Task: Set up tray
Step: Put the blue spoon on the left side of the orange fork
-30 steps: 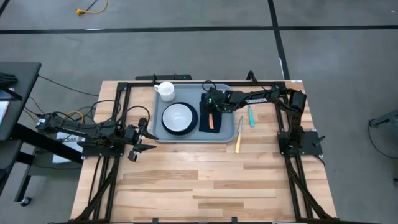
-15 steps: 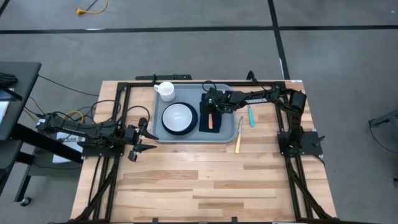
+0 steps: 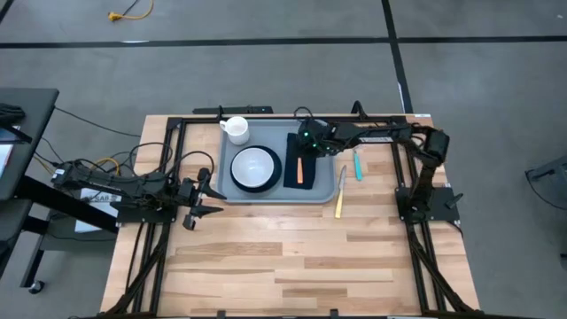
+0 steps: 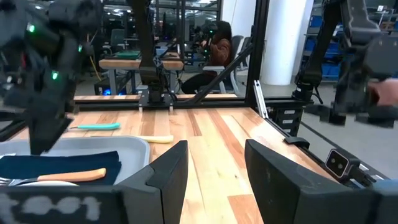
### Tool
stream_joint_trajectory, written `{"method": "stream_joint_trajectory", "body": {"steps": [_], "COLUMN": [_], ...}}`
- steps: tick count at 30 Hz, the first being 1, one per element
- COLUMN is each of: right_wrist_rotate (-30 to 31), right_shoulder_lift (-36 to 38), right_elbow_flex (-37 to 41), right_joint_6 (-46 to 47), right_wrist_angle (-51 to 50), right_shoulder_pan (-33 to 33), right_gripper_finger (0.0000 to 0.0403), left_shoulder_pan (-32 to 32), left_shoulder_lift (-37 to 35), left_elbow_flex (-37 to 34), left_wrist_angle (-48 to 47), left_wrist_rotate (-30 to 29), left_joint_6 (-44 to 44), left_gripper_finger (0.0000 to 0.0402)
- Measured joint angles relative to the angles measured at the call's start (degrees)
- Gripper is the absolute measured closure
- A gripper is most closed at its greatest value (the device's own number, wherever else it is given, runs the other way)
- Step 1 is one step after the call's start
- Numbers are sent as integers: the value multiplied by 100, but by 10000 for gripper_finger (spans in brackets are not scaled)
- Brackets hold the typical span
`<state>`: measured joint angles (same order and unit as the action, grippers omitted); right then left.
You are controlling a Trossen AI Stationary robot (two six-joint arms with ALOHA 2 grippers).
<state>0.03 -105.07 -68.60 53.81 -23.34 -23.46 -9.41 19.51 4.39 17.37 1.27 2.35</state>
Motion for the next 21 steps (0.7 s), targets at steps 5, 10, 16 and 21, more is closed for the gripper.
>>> {"method": "stream_joint_trajectory", "body": {"steps": [5,10,16,21], "right_wrist_rotate": [96,519,914,1337], "right_shoulder_lift": [739,1306,1325,1009], "right_elbow_flex": [0,-2,-1,0], "right_joint_6": [-348,-575,-641,-876], "right_wrist_angle": [-954,-2410,-3869,-3818], "right_shoulder_pan": [-86,-107,-141,-140], "right_gripper_finger": [221,248,271,273], "left_shoulder_pan": [1,2,0,1], "left_shoulder_lift": [0,-1,0,0], "left_elbow_flex": [-1,0,1,-1], "left_wrist_angle": [4,4,-37,-102], "left_wrist_rotate": [-3,-1,52,196], "left_joint_6": [46,87,192,241], "left_gripper_finger": [254,254,254,254]}}
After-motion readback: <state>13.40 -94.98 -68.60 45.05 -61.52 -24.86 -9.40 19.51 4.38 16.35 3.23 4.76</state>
